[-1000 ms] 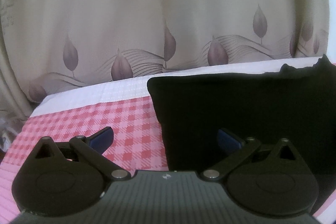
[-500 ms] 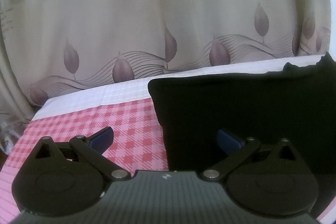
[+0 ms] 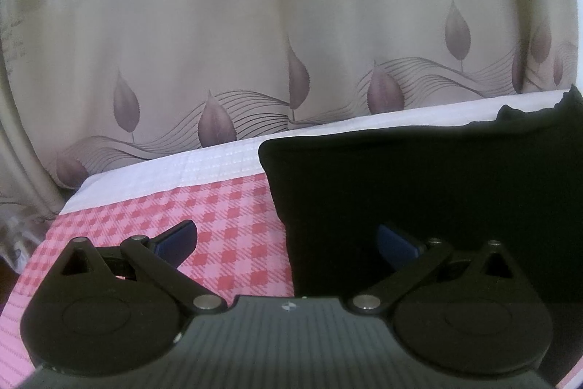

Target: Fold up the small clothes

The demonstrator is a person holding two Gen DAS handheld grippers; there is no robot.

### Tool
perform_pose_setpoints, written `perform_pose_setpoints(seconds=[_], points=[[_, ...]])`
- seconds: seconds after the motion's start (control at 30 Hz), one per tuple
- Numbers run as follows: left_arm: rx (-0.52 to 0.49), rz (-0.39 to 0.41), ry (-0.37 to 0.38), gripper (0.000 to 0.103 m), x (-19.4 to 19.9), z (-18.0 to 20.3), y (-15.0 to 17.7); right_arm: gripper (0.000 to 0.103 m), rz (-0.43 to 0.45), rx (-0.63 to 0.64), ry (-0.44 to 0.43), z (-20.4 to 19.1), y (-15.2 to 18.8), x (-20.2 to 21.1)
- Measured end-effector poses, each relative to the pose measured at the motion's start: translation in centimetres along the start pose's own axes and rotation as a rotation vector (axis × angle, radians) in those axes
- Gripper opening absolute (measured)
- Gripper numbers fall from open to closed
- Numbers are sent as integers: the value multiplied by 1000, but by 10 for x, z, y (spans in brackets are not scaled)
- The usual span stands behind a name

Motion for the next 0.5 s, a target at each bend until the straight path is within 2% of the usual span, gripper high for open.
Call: perform_pose_setpoints(seconds=[0.4, 0.47, 0.5], points=[[-6, -17, -4, 103, -7, 1, 1, 103, 1, 0, 0, 0, 0, 0], [17, -28, 43, 103, -10, 0, 2, 103, 1, 0, 0, 0, 0, 1], [50, -34, 96, 103, -12, -2, 2, 103, 1, 0, 0, 0, 0, 0]])
Point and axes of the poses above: each gripper's, at about its wrist camera, not at the fingertips, and x roughly against the way its jaws point, z to its right, y to its underside, the point moved 10 cm from there along -x, roughly the way its jaws point, and after that the axes turned 3 degrees about -z, right-handed, at the moved point
